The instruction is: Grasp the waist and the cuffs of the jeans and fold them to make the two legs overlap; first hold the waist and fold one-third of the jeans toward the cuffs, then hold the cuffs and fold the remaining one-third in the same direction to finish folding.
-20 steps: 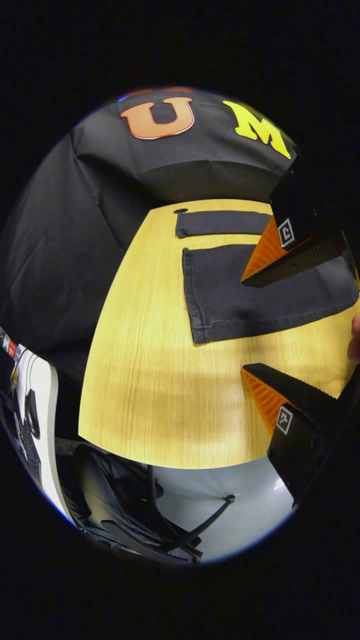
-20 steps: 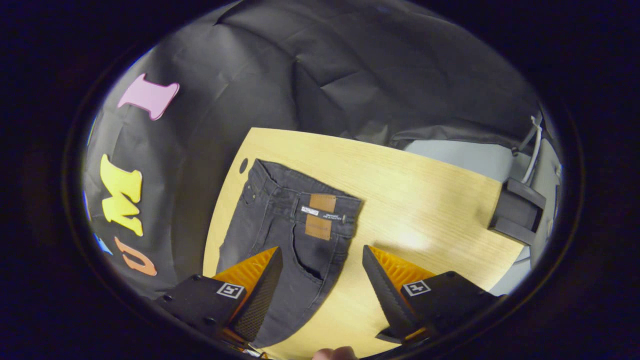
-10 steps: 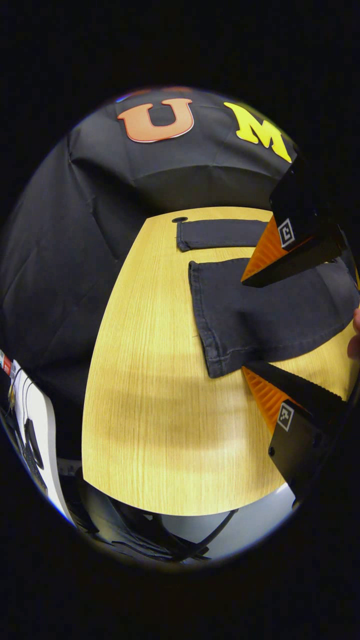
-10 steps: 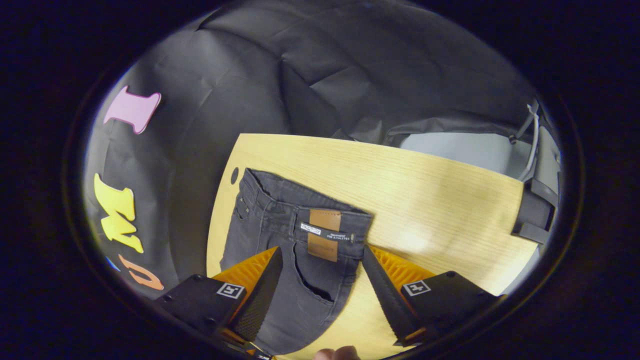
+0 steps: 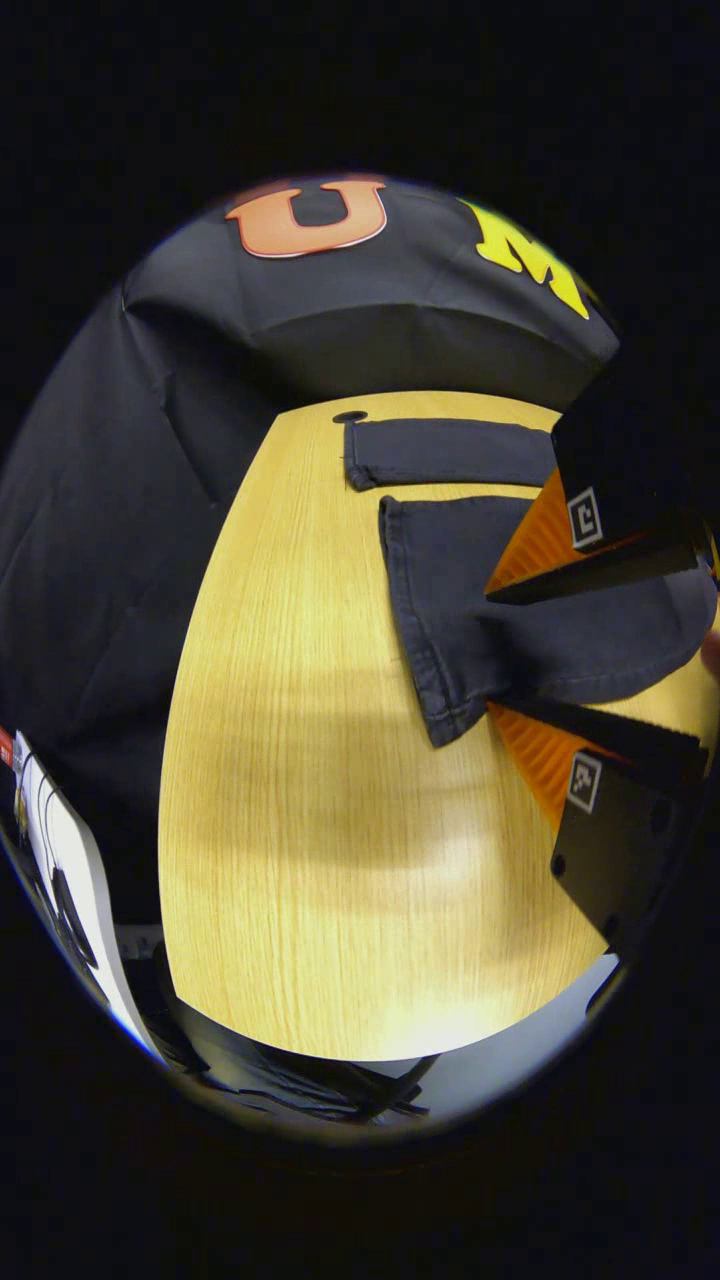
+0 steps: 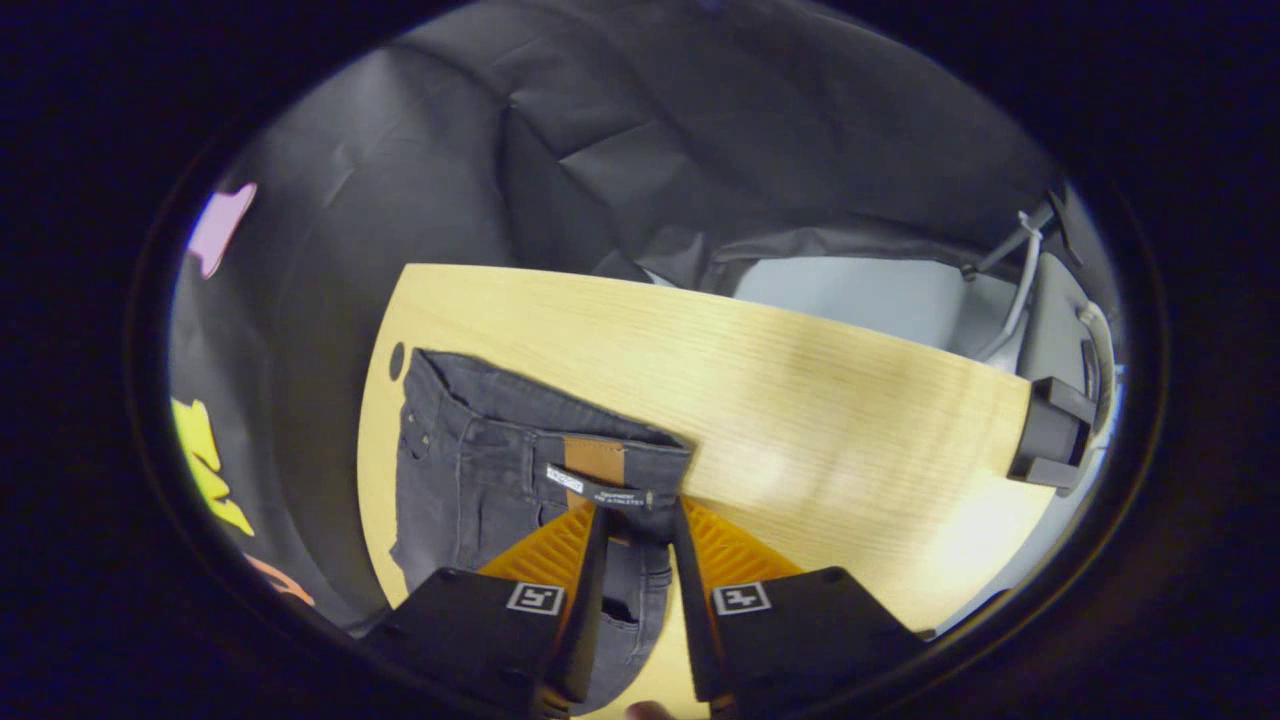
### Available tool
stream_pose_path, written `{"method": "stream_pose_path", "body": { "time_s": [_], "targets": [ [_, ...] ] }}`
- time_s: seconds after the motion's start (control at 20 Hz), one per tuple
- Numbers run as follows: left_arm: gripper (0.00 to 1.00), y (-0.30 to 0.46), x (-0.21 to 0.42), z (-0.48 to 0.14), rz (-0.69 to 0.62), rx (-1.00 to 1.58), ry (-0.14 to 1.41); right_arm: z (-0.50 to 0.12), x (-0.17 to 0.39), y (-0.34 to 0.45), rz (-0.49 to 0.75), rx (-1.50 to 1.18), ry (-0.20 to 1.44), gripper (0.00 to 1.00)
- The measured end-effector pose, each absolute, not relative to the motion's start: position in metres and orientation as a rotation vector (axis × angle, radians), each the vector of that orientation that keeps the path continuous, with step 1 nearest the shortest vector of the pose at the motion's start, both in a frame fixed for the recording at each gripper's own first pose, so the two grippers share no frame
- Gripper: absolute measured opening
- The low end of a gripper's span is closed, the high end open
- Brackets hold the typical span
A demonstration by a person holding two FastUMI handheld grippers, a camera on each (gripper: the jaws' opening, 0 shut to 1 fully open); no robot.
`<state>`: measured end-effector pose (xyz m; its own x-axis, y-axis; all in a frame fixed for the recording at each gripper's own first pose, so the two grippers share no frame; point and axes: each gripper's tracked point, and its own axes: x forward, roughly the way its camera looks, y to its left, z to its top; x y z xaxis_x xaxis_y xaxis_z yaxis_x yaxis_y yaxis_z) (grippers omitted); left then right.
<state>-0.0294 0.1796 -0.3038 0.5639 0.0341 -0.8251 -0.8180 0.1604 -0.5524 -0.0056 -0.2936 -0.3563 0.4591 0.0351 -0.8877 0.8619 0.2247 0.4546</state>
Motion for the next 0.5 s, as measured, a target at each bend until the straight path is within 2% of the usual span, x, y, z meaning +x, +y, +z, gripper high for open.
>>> {"method": "stream_pose_path", "body": {
  "time_s": [0.05, 0.1, 0.15, 0.25, 0.3, 0.5],
  "targets": [
    [0.46, 0.181, -0.033, -0.308, 0.727, -1.274, 0.791, -0.356, -0.012, -0.295, -0.729, 1.212, 0.957, 0.39],
    [0.28, 0.180, -0.031, -0.309, 0.721, -1.288, 0.791, -0.359, -0.010, -0.297, -0.734, 1.221, 0.959, 0.28],
    [0.16, 0.178, -0.028, -0.309, 0.692, -1.306, 0.793, -0.359, -0.011, -0.299, -0.730, 1.223, 0.956, 0.17],
    [0.07, 0.177, -0.026, -0.302, 0.665, -1.338, 0.775, -0.356, -0.012, -0.294, -0.718, 1.231, 0.953, 0.13],
    [0.05, 0.177, -0.026, -0.298, 0.650, -1.346, 0.769, -0.351, -0.011, -0.295, -0.709, 1.234, 0.949, 0.03],
    [0.04, 0.175, -0.030, -0.277, 0.598, -1.357, 0.760, -0.338, -0.011, -0.294, -0.657, 1.254, 0.900, 0.03]
  ]
}}
